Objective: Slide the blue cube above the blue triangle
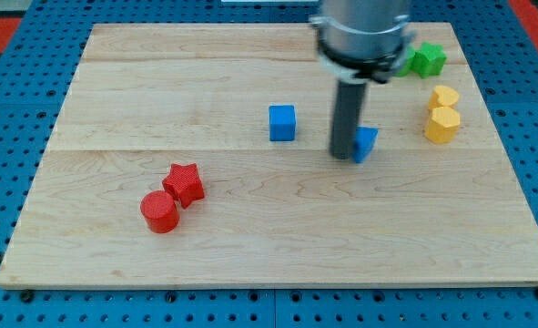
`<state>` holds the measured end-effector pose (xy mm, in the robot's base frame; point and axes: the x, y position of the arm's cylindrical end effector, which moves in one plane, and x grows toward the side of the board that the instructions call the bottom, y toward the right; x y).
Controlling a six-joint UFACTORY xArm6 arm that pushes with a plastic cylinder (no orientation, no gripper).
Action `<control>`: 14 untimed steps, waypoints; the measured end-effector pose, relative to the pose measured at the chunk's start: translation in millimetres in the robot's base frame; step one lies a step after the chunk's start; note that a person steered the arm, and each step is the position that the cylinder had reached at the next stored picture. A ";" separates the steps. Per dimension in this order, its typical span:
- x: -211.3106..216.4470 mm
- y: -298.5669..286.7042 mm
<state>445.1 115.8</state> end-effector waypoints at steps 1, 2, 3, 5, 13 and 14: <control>-1.2 37.1; 9.9 23.1; 9.9 19.1; 9.0 -112.6; -32.7 -50.6; -24.5 -49.2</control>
<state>420.6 66.6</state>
